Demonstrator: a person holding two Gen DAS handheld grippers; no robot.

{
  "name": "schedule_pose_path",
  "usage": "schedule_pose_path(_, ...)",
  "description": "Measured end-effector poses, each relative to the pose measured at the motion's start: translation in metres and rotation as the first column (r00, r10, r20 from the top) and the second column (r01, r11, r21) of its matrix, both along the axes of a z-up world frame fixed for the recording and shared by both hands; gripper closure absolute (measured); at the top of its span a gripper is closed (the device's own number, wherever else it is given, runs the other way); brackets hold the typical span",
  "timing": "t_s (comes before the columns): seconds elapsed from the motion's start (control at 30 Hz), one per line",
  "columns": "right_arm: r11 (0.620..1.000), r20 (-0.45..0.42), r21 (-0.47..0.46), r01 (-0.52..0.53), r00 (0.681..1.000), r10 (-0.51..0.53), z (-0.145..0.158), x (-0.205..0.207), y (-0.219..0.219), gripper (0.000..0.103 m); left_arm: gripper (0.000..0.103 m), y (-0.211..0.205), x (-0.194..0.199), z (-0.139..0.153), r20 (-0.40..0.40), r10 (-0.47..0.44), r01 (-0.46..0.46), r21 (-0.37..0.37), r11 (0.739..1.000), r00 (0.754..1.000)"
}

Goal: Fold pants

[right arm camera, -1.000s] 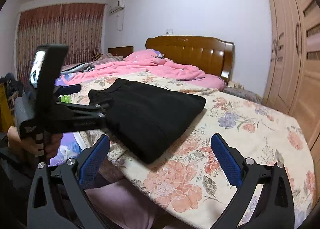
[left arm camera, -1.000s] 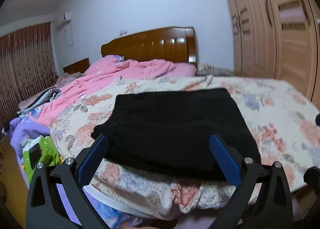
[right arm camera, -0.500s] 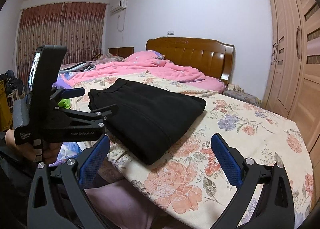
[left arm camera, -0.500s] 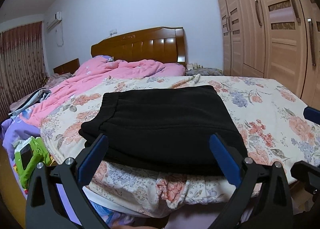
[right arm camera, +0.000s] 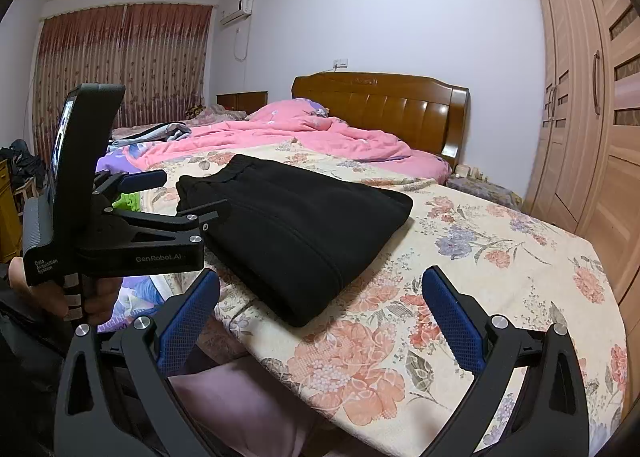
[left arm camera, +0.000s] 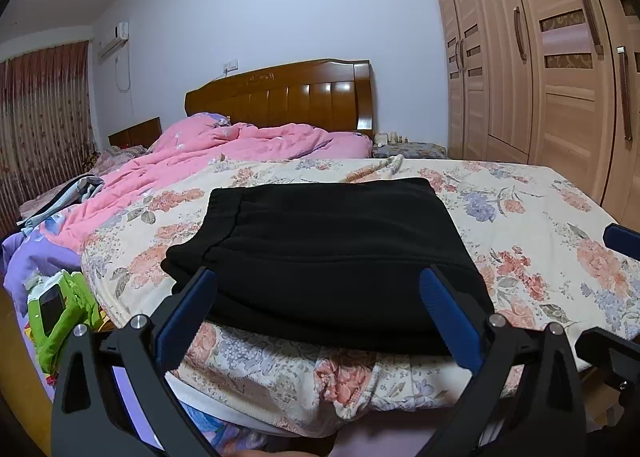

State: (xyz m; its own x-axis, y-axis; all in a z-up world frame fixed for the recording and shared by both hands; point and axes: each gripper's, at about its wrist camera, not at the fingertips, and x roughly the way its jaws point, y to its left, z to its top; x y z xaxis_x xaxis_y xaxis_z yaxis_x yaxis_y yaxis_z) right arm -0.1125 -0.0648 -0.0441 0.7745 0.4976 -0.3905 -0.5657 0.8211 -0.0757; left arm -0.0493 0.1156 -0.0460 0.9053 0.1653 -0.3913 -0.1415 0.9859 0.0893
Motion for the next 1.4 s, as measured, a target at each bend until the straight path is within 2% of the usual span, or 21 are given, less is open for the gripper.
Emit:
schedule_pose_path(1.33,1.0,-0.006,-0.002,-0.006,1.0,0.006,-0.0023,0.001,0.001,0.005,0.002,-0.0035,-0.0028,0.0024,0.015,-0.012,0.012,-0.016,1.0,1.0)
schedule_pose_path(1.4,1.0,-0.006,-0.001,-0.005,1.0,0.005,-0.002,0.0012,0.0009,0.005,0.002,-0.004,-0.0018,0.0025,0.012,0.018,-0.018,0.004,1.0,1.0)
